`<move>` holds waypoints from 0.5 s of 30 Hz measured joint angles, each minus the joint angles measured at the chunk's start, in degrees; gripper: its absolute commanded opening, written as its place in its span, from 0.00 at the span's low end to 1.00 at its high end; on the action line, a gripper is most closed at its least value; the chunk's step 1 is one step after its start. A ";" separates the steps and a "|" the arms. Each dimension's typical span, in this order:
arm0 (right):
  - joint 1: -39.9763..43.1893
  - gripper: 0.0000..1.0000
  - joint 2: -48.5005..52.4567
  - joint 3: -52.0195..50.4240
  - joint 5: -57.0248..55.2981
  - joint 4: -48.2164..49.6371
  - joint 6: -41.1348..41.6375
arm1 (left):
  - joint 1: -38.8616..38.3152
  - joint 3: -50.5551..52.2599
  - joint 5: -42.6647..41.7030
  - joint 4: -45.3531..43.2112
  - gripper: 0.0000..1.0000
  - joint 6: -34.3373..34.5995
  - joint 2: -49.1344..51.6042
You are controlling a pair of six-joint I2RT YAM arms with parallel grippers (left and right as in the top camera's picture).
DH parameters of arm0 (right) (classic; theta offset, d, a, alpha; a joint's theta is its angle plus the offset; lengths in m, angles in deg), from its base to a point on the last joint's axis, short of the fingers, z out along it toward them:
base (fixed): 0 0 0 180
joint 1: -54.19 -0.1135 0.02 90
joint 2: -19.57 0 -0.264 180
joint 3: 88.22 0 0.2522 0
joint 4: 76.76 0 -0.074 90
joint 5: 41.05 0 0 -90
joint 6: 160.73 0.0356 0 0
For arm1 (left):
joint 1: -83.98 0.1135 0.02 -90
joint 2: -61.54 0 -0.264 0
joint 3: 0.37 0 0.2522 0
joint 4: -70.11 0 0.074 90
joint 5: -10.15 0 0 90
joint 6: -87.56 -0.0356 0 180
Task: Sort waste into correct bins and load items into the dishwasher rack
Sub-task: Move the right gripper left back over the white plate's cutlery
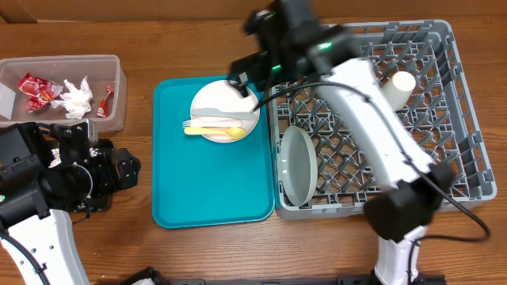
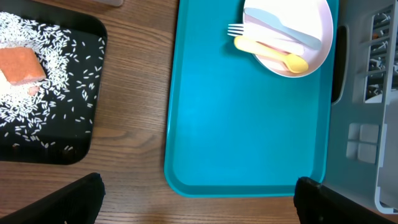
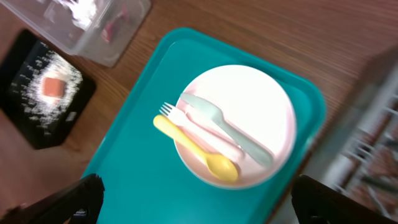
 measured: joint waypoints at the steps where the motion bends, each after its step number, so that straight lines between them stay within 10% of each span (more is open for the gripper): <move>1: -1.18 1.00 1.53 0.00 -1.11 1.27 0.50 | 0.00 0.00 0.02 -0.02 1.00 0.00 0.00; 15: -3.43 1.00 15.37 -0.11 -3.58 9.01 5.86 | 0.00 0.00 0.02 -0.02 1.00 0.00 0.00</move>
